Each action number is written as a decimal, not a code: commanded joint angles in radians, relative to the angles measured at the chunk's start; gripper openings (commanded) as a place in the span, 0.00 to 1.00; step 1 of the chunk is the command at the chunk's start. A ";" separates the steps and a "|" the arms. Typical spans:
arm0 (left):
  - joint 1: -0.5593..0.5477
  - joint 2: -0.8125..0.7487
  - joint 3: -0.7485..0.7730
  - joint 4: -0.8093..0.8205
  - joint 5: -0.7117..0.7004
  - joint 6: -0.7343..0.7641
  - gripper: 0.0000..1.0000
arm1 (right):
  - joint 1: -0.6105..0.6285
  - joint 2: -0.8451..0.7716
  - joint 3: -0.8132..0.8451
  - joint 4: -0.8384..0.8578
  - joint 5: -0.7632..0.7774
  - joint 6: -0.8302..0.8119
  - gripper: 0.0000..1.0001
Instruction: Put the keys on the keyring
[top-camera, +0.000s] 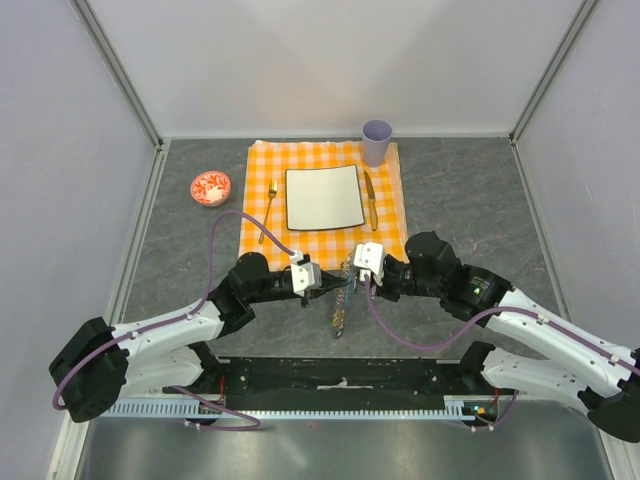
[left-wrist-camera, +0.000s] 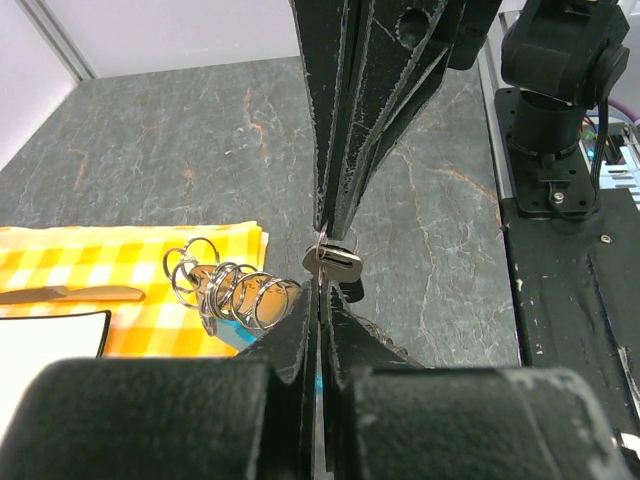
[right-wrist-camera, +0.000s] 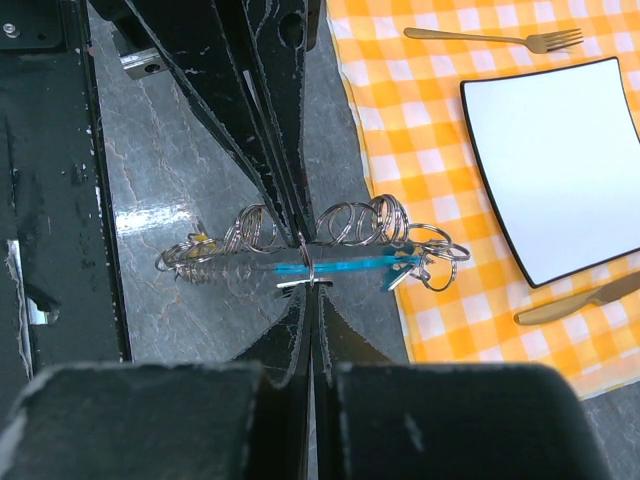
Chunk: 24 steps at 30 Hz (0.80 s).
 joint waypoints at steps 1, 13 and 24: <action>0.007 -0.014 0.016 0.072 0.034 0.025 0.02 | 0.003 -0.006 -0.002 0.021 -0.015 -0.006 0.00; 0.007 -0.011 0.017 0.074 0.030 0.025 0.02 | 0.003 -0.004 0.003 0.013 -0.049 -0.014 0.00; 0.009 -0.011 0.016 0.072 0.023 0.027 0.02 | 0.001 -0.011 0.003 0.001 -0.019 -0.015 0.00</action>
